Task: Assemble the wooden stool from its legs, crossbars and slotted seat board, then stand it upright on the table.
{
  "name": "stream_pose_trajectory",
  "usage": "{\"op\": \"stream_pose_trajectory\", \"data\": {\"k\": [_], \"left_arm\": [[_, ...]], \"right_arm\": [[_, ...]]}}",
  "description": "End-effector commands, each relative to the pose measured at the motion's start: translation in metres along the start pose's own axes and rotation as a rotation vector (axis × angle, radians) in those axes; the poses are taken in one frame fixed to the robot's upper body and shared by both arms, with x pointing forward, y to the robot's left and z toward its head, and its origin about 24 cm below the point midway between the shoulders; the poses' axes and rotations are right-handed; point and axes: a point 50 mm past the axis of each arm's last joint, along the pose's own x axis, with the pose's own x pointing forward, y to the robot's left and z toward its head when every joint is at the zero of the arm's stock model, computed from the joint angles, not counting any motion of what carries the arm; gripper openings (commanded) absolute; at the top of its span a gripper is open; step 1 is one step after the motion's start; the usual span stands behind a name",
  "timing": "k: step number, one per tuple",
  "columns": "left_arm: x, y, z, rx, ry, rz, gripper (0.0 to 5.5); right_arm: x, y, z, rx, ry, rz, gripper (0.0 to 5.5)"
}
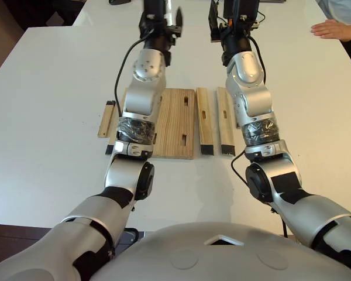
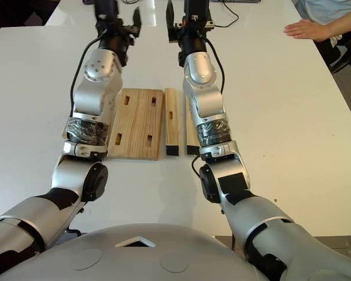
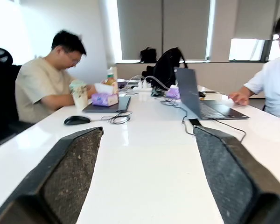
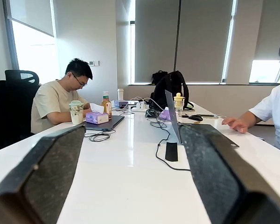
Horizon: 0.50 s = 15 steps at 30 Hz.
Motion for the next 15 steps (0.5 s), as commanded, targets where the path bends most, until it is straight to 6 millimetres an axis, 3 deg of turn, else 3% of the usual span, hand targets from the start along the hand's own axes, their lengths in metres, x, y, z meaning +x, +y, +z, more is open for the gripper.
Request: {"op": "stream_pose_trajectory", "data": {"k": [1, 5, 7, 10, 13, 15], "left_arm": [[-0.002, 0.026, 0.0, 0.224, -0.07, 0.13, 3.62], [-0.022, 0.054, -0.013, 0.128, -0.057, 0.461, 3.62], [-0.031, 0.057, -0.018, 0.167, -0.078, 0.457, 3.62], [-0.042, 0.053, -0.027, -0.005, -0.117, 0.296, 3.62], [-0.044, 0.049, -0.044, -0.116, 0.051, 0.114, 3.62], [-0.043, 0.054, -0.047, -0.125, 0.093, 0.102, 3.62]], "right_arm": [[-0.008, -0.021, -0.018, -0.072, 0.042, -0.012, 3.7], [-0.024, -0.02, -0.027, -0.125, 0.049, 0.003, 3.7], [-0.032, -0.018, -0.033, -0.131, 0.06, 0.001, 3.7], [-0.037, -0.011, -0.037, -0.093, 0.079, -0.001, 3.7], [-0.033, -0.003, -0.035, -0.005, 0.093, -0.003, 3.7], [-0.027, 0.001, -0.034, 0.079, 0.114, -0.014, 3.7]]}}
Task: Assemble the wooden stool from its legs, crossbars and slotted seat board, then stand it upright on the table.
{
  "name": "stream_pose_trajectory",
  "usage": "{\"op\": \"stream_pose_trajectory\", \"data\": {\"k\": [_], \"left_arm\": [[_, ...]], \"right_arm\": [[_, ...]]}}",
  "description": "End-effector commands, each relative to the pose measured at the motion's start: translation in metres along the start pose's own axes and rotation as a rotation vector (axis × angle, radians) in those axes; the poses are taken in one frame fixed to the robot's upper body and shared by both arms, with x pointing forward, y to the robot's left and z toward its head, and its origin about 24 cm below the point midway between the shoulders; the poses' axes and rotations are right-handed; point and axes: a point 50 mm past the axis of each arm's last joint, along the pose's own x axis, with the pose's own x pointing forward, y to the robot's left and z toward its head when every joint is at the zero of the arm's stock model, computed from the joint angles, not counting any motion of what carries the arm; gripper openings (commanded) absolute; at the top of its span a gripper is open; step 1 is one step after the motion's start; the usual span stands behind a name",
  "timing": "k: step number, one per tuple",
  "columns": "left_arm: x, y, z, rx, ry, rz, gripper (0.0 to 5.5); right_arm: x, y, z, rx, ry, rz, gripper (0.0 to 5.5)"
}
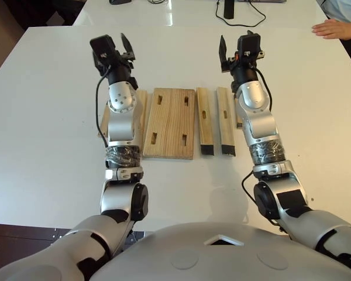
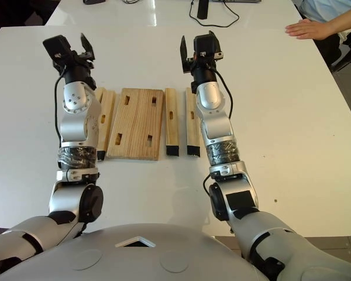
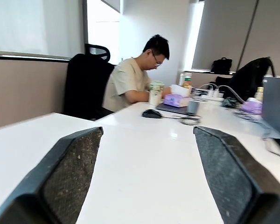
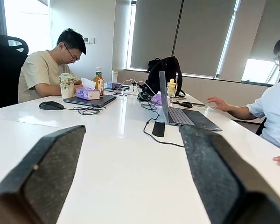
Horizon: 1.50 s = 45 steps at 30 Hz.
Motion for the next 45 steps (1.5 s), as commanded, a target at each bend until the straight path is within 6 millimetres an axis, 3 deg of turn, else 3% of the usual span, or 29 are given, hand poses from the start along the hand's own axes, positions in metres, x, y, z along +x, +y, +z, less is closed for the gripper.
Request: {"op": "stream_pose_trajectory", "data": {"k": [1, 5, 8, 13, 16, 23, 26, 29, 33, 38, 45], "left_arm": [[0.001, 0.007, -0.008, -0.015, 0.105, -0.061, 3.62], [0.003, 0.002, -0.008, 0.161, 0.058, -0.067, 3.62], [-0.001, -0.013, -0.012, 0.188, 0.054, -0.101, 3.62], [-0.011, -0.027, -0.024, 0.068, 0.149, -0.069, 3.62], [-0.014, -0.018, -0.028, 0.087, 0.149, 0.001, 3.62], [-0.019, -0.013, -0.015, -0.143, 0.13, -0.136, 3.62], [-0.021, -0.02, -0.009, -0.15, 0.119, -0.192, 3.62], [-0.022, -0.015, -0.012, -0.167, 0.136, -0.2, 3.62], [-0.028, 0.013, -0.007, -0.141, 0.148, -0.332, 3.62], [-0.042, 0.087, 0.004, -0.096, 0.234, -0.41, 3.62], [-0.095, 0.155, -0.012, -0.063, 0.388, -0.382, 3.62]], "right_arm": [[0.012, 0.01, 0.007, 0.174, 0.036, -0.018, 3.7], [0.027, 0.03, 0.013, 0.372, 0.082, -0.058, 3.7], [0.03, 0.059, 0.012, 0.508, 0.173, -0.008, 3.7], [0.017, 0.103, 0.02, 0.414, 0.117, 0.156, 3.7], [0.016, 0.107, 0.024, 0.365, 0.078, 0.188, 3.7], [0.021, 0.098, 0.025, 0.427, 0.088, 0.126, 3.7], [0.023, 0.105, 0.029, 0.389, 0.079, 0.173, 3.7], [0.019, 0.114, 0.026, 0.34, 0.09, 0.219, 3.7], [0.016, 0.116, 0.015, 0.367, 0.163, 0.206, 3.7], [0.011, 0.107, 0.005, 0.385, 0.209, 0.158, 3.7], [0.007, 0.099, 0.005, 0.368, 0.211, 0.117, 3.7]]}}
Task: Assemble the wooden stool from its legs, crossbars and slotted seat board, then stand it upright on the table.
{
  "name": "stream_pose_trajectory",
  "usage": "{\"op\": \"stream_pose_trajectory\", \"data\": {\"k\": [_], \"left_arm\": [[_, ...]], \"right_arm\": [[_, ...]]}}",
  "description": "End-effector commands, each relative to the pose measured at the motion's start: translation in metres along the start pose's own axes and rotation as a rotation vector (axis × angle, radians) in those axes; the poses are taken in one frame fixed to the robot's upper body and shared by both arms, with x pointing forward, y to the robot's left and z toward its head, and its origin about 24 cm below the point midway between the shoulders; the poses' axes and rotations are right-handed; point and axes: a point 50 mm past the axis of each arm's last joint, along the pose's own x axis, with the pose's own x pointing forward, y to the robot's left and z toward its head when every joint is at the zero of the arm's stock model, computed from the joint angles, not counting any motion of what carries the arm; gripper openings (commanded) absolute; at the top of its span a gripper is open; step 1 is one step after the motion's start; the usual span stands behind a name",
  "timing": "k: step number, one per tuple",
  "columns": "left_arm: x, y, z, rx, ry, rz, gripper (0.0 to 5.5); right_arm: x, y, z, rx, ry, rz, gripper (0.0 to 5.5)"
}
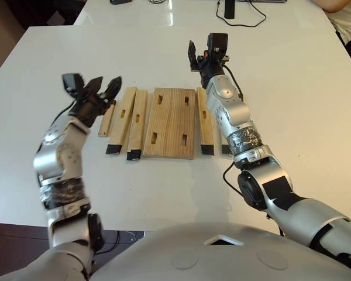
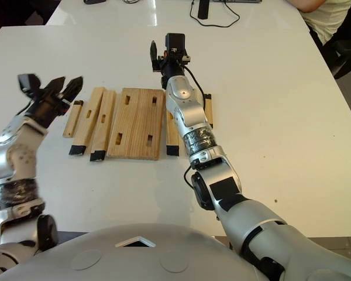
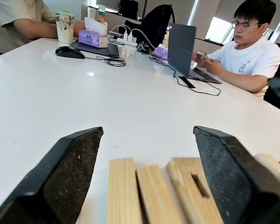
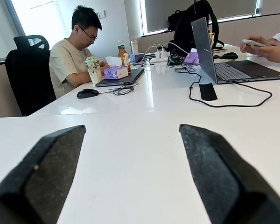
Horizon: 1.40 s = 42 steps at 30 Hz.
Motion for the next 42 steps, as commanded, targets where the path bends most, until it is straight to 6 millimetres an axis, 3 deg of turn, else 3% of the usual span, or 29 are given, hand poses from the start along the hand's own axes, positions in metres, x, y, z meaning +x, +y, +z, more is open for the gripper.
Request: {"op": "stream_pose_trajectory", "data": {"k": [1, 4, 12, 20, 33, 36, 40, 42], "left_arm": [[-0.04, 0.02, -0.026, 0.004, 0.109, 0.061, 3.62], [-0.051, 0.033, -0.041, 0.029, 0.16, 0.138, 3.62], [-0.04, 0.03, -0.061, 0.118, 0.208, 0.133, 3.62], [-0.041, 0.036, -0.075, 0.167, 0.305, 0.16, 3.62], [-0.074, 0.029, -0.108, 0.079, 0.44, 0.136, 1.67], [-0.068, 0.034, -0.106, 0.105, 0.426, 0.156, 1.31], [-0.051, 0.038, -0.098, 0.158, 0.377, 0.158, 1.31], [-0.037, 0.035, -0.085, 0.227, 0.328, 0.13, 1.31]], "right_arm": [[-0.011, 0.036, -0.007, 0.118, 0.042, 0.052, 3.7], [-0.012, 0.032, -0.006, 0.119, 0.035, 0.034, 3.7], [-0.014, 0.03, -0.003, 0.12, 0.025, 0.024, 3.7], [-0.012, 0.03, -0.002, 0.127, 0.022, 0.023, 3.7], [-0.013, 0.032, -0.003, 0.137, 0.021, 0.035, 3.74], [-0.012, 0.03, -0.003, 0.138, 0.022, 0.036, 3.74], [-0.012, 0.027, 0.0, 0.109, -0.021, 0.006, 3.74], [-0.015, 0.018, 0.007, 0.076, -0.09, -0.025, 3.74]]}}
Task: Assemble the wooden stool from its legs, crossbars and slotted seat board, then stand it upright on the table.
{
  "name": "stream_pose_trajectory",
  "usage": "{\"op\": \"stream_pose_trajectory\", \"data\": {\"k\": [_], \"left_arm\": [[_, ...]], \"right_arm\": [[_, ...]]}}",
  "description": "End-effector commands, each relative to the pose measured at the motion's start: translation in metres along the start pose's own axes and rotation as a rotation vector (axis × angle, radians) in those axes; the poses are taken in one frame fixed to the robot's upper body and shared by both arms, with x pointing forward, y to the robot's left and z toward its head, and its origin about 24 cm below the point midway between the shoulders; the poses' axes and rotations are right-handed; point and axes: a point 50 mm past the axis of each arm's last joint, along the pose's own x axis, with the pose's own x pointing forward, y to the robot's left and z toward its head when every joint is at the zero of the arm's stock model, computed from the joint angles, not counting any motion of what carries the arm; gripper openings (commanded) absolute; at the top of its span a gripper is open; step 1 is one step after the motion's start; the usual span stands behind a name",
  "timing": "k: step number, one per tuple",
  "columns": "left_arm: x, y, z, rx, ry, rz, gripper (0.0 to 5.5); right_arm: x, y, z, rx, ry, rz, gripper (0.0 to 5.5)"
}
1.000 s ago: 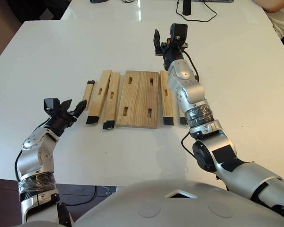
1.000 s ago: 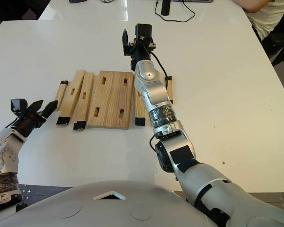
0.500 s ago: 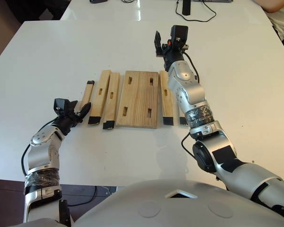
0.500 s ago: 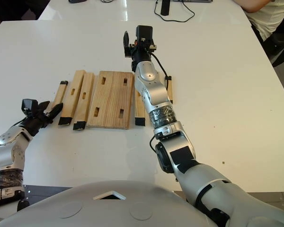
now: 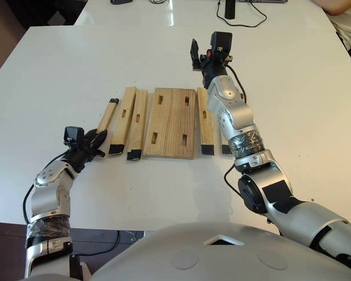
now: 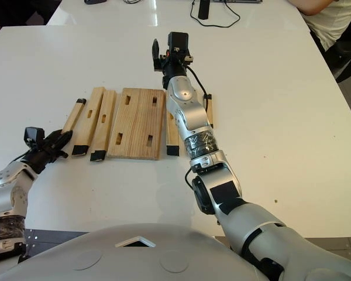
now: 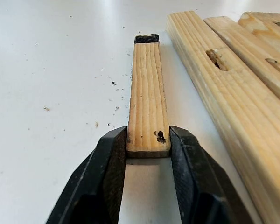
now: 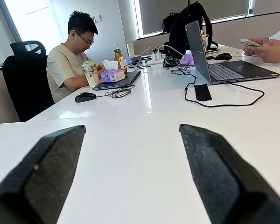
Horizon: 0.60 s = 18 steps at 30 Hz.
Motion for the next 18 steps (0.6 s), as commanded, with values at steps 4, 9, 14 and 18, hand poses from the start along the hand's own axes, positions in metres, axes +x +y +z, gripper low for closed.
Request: {"op": "stream_pose_trajectory", "data": {"k": [4, 9, 14, 18], "left_arm": [[0.037, -0.013, 0.129, -0.033, -0.451, -0.079, 1.31], [0.008, -0.082, 0.259, -0.333, -1.018, -0.605, 1.31], [-0.015, -0.122, 0.272, -0.499, -1.065, -1.018, 1.31], [-0.017, -0.131, 0.272, -0.497, -0.934, -1.157, 1.31]], "right_arm": [[-0.005, -0.021, 0.042, 0.073, -0.132, 0.032, 3.74], [0.01, -0.039, 0.121, 0.269, -0.191, 0.457, 3.74], [-0.029, -0.038, 0.178, 0.261, -0.221, 1.019, 3.74], [-0.048, -0.051, 0.204, 0.335, -0.221, 1.193, 3.74]]}}
